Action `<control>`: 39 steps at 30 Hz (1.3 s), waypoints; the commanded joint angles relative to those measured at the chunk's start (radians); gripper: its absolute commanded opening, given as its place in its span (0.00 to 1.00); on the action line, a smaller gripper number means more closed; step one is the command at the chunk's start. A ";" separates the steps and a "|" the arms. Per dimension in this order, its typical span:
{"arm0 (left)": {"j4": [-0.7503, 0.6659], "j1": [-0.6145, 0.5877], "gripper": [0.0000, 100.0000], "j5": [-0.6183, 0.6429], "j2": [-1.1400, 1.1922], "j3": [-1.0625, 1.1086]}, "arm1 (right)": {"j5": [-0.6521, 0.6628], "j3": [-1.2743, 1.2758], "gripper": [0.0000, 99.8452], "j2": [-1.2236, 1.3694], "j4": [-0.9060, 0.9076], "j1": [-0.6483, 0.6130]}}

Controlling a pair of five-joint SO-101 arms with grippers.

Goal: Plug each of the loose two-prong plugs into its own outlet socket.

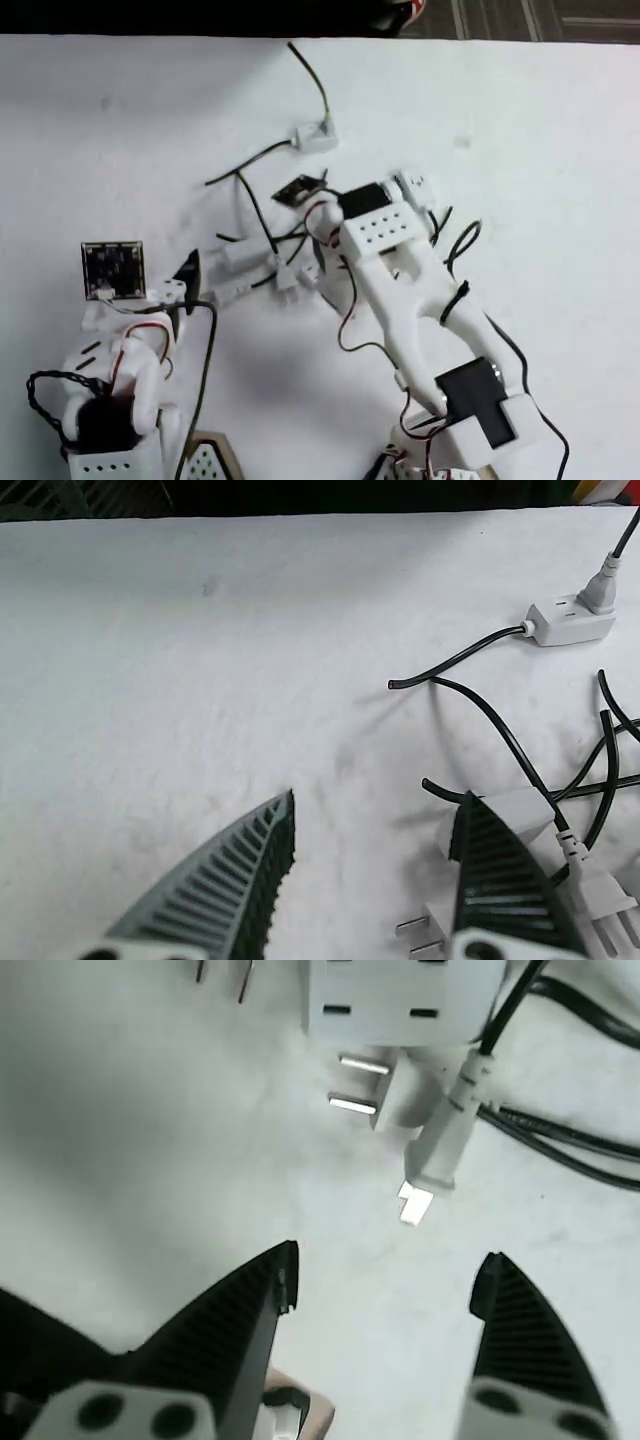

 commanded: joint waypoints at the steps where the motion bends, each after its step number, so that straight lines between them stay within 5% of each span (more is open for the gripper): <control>1: -0.015 -0.010 0.26 0.006 -0.005 -0.014 | 0.011 0.038 0.26 -0.028 -0.127 0.005; 10: -0.015 -0.010 0.26 0.006 -0.005 -0.014 | 0.008 0.025 0.25 0.196 -0.232 0.018; 20: -0.015 -0.010 0.26 0.006 -0.005 -0.014 | 0.006 -0.095 0.15 0.219 -0.197 0.084; 36: -0.015 -0.010 0.26 0.006 -0.005 -0.014 | 0.006 -0.095 0.14 0.278 -0.197 0.088; 39: -0.015 -0.010 0.26 0.006 -0.005 -0.014 | 0.006 -0.101 0.06 0.292 -0.202 0.088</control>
